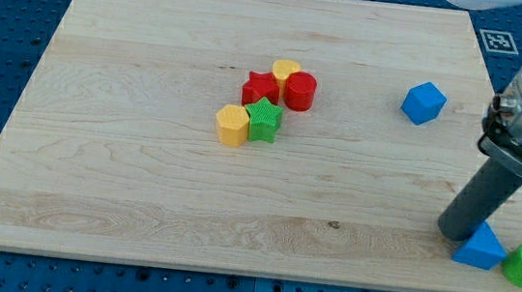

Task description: Push the blue cube to the bottom right

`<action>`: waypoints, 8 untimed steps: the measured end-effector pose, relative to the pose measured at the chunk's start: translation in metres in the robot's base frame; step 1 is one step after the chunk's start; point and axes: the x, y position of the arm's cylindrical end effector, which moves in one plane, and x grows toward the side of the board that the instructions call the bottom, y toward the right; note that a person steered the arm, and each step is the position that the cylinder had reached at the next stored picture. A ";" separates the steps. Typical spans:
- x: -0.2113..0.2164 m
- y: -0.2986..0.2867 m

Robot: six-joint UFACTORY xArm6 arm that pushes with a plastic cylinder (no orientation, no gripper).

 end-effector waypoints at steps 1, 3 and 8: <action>0.003 0.012; -0.010 -0.009; -0.187 -0.084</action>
